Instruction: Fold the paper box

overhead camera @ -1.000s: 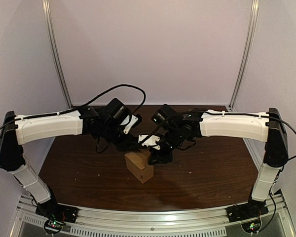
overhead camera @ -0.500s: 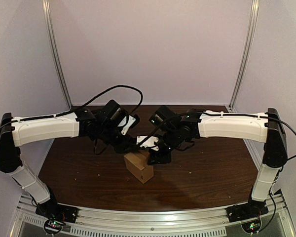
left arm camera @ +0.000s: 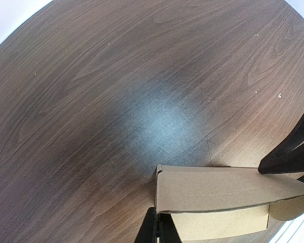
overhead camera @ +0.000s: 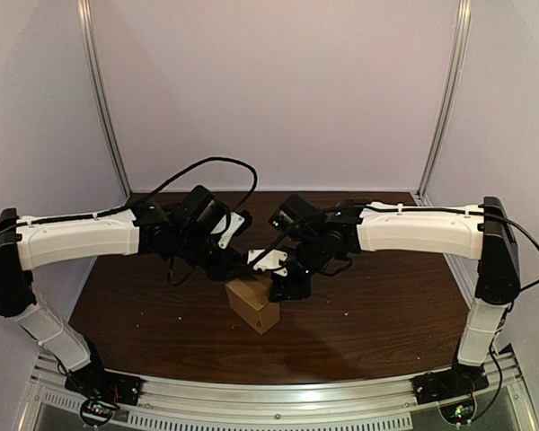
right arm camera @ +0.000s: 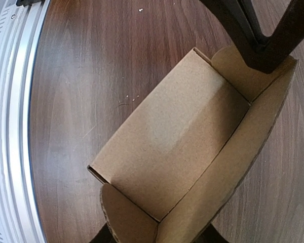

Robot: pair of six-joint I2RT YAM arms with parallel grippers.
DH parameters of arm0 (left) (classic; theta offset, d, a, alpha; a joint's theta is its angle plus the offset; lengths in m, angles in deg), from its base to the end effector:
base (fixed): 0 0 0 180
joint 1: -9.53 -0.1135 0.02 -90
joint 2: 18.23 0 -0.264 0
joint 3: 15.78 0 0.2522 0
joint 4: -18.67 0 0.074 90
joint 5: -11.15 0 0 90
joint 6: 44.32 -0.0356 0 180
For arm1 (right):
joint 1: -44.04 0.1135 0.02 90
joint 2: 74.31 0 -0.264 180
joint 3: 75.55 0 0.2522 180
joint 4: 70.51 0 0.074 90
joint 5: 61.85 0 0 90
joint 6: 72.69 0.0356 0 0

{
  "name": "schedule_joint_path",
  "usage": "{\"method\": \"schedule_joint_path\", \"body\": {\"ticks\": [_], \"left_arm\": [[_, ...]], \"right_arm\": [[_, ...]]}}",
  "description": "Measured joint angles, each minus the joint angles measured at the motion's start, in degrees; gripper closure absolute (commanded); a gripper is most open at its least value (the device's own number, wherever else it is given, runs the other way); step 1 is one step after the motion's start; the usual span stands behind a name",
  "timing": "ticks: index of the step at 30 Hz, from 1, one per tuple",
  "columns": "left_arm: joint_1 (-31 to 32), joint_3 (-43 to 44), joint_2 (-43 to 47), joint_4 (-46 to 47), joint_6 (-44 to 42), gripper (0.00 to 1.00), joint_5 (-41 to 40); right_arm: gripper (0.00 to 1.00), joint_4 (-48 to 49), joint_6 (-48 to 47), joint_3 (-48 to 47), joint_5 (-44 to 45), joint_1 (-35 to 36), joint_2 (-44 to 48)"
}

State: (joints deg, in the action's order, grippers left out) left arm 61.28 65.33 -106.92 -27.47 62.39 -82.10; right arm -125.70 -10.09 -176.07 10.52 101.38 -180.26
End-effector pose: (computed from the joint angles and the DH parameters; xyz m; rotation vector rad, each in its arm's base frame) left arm 0.2051 -0.2569 0.2559 0.7470 2.4453 -0.4112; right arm 0.2049 0.3397 0.2494 -1.8772 1.8971 0.5801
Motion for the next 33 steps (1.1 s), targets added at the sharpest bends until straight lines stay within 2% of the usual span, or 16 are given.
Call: {"method": "schedule_joint_path", "body": {"ticks": [16,33], "left_arm": [[0.8,-7.0,3.6,8.1,1.8,1.00,-0.4],[1.2,-11.1,5.5,12.5,1.8,1.00,-0.6]], "right_arm": [[0.60,-0.4,-1.0,0.0,0.8,0.5,0.0],[0.59,-0.4,-3.1,0.0,1.3,2.2,0.0]]}}
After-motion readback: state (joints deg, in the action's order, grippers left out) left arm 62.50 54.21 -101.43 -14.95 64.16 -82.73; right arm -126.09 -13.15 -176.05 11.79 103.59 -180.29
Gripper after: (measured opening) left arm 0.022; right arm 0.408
